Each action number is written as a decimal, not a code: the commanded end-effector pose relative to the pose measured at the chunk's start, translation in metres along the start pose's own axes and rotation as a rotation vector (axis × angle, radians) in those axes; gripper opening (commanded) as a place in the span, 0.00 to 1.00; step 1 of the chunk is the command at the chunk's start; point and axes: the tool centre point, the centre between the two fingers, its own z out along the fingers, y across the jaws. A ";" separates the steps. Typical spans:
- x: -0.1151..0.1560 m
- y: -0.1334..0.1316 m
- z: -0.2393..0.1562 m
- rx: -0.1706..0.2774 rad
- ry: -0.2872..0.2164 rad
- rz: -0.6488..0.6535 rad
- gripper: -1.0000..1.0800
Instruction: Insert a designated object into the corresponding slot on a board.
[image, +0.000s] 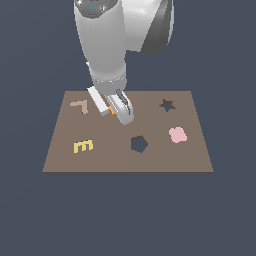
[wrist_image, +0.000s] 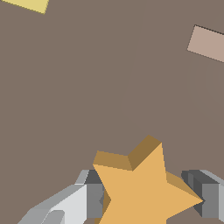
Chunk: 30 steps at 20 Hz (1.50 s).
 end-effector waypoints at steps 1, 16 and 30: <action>0.000 0.000 0.000 0.000 0.000 0.000 0.00; 0.001 -0.021 -0.001 0.000 0.000 -0.204 0.00; -0.021 -0.075 -0.003 0.000 0.001 -0.779 0.00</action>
